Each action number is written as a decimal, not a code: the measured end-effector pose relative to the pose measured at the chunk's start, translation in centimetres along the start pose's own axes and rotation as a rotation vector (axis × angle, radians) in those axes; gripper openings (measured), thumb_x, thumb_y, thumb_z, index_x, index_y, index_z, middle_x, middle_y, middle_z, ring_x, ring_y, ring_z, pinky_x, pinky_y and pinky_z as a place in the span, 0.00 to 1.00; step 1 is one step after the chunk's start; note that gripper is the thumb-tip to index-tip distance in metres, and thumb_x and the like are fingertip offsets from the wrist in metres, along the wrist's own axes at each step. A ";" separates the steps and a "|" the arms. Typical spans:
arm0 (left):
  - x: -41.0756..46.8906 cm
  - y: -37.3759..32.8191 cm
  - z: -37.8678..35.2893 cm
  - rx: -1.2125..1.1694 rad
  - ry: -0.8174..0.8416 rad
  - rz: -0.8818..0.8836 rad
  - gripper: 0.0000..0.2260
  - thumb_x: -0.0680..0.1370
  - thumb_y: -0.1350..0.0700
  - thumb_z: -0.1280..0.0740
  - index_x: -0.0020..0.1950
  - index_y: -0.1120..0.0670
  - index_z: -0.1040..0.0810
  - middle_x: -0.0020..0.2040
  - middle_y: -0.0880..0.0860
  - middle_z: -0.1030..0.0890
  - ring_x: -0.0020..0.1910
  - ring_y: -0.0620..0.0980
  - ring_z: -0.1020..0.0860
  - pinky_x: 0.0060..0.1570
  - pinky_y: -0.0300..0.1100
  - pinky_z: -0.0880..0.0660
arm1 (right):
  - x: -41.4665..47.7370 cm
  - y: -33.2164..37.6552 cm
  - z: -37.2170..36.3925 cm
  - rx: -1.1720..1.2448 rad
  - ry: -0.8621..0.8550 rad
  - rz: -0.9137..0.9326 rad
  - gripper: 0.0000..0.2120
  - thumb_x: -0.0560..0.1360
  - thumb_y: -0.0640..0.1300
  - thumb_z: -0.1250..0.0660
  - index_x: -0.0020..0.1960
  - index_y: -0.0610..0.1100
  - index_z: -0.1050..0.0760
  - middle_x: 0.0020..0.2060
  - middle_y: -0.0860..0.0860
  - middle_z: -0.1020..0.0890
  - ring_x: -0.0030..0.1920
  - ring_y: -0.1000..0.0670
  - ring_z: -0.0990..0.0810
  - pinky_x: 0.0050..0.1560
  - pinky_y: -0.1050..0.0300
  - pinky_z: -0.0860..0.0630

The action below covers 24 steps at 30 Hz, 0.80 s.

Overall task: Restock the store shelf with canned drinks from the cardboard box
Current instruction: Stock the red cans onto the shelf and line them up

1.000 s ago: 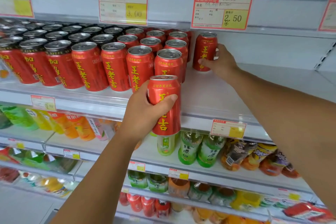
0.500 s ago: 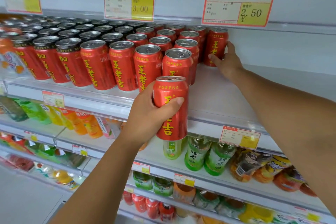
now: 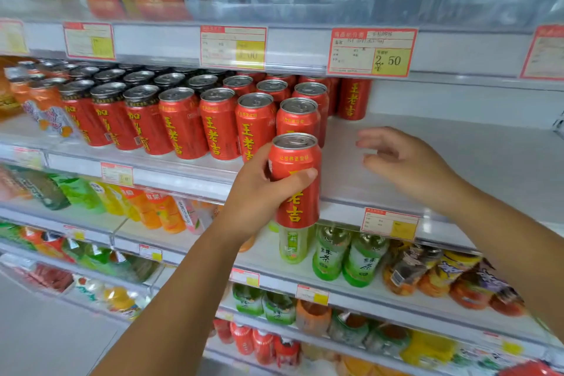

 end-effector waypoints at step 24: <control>1.1 1.9 0.6 0.725 -0.108 -0.441 0.21 0.67 0.36 0.29 0.53 0.47 0.16 0.50 0.43 0.18 0.51 0.44 0.22 0.55 0.43 0.26 | -0.4 -1.4 0.8 0.134 -0.328 -0.074 0.31 0.64 0.44 0.20 0.63 0.49 0.31 0.56 0.52 0.20 0.54 0.54 0.21 0.57 0.55 0.25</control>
Point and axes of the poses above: each hand's wrist, its own x-axis towards the middle knuckle, its own z-axis out of the back of the hand, y = z × x, the point moved 7 cm from there along x, towards the middle knuckle
